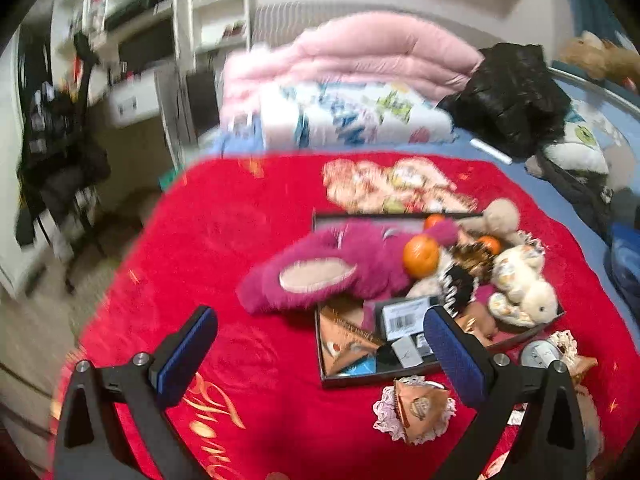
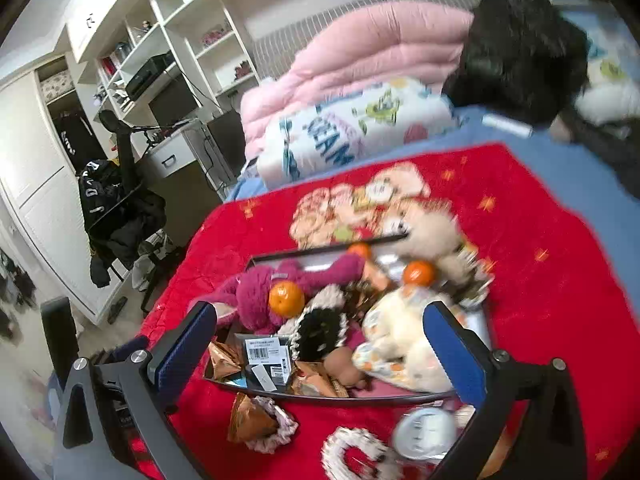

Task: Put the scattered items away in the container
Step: 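Open both tools and lift them up away from the tray, then grasp a tan snack packet with the left tool while the right tool grasps a clear plastic strip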

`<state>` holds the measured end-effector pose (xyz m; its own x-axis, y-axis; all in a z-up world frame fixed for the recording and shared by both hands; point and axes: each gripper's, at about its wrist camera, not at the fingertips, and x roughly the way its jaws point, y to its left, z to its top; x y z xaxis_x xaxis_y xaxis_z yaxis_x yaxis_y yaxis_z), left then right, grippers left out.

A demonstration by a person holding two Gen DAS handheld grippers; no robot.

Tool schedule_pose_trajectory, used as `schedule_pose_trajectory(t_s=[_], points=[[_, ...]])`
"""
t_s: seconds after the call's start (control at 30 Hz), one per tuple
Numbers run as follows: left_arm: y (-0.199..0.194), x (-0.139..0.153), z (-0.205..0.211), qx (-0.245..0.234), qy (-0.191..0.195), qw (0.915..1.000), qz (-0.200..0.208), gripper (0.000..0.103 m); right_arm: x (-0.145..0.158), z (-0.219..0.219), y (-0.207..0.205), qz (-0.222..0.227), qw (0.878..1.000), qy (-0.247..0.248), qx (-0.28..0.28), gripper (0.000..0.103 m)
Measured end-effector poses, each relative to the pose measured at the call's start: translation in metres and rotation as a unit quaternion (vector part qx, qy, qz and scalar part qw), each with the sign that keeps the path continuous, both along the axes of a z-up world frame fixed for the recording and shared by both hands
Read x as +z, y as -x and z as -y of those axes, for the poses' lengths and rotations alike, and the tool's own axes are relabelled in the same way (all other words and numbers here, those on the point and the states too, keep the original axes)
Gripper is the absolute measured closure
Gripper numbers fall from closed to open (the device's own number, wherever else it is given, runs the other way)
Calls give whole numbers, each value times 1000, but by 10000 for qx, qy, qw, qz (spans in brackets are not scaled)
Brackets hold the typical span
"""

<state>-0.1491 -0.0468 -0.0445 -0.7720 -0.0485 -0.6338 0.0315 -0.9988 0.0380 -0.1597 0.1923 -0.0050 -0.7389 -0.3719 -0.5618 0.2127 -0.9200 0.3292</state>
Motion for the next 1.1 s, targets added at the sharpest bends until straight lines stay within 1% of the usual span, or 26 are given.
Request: schedule_pose_trajectory(t_s=[0.03, 0.1, 0.13, 0.23, 0.33, 0.4, 0.47, 0.5, 0.57, 0.63, 0.7, 0.77, 0.87, 0.93, 1.0, 1.07, 1.1], points=[[-7, 11, -6, -53, 91, 9998, -139, 0, 14, -5, -7, -68, 9999, -119, -10, 0], [-21, 29, -14, -192, 129, 9989, -399, 0, 37, -14, -18, -210, 9993, -296, -64, 0], [-30, 39, -20, -299, 121, 9980, -535, 0, 50, -20, -25, -329, 9989, -314, -120, 0], [-47, 62, -31, -448, 115, 9964, -715, 0, 81, -38, -41, -536, 9983, -187, -151, 0], [-66, 77, -37, -481, 89, 9956, -801, 0, 96, -48, -59, -812, 9965, -167, -115, 0], [-77, 78, -35, -436, -61, 9959, -791, 0, 99, -56, -68, -904, 9959, -45, -75, 0], [-84, 74, -31, -501, -359, 9959, -669, 0, 93, -60, -76, -1012, 9948, 73, -2, 0], [-85, 68, -28, -532, -523, 9955, -584, 0, 87, -61, -80, -1039, 9946, 28, -26, 0], [-87, 55, -26, -485, -648, 9953, -538, 0, 73, -59, -84, -986, 9950, -127, 9, 0], [-82, 38, -27, -382, -552, 9967, -454, 0, 51, -60, -89, -981, 9948, -246, -95, 0], [-75, 25, -28, -242, -425, 9982, -346, 0, 30, -62, -88, -867, 9956, -318, -135, 0], [-67, 13, -30, -252, -461, 9984, -207, 0, 11, -66, -82, -685, 9971, -330, -101, 0], [-57, -1, -36, -404, -564, 9976, -1, 0, -6, -74, -69, -460, 9989, -47, -80, 0], [-53, -8, -44, -426, -412, 9982, 63, 0, -16, -78, -64, -411, 9991, 70, -93, 0], [-51, -15, -51, -491, -295, 9983, 133, 0, -22, -78, -60, -329, 9994, -48, -94, 0], [-49, -23, -58, -553, -231, 9980, 212, 0, -27, -76, -57, -273, 9993, -228, -61, 6], [-47, -26, -60, -569, -231, 9978, 250, 0, -30, -77, -55, -216, 9995, -236, -66, 7]])
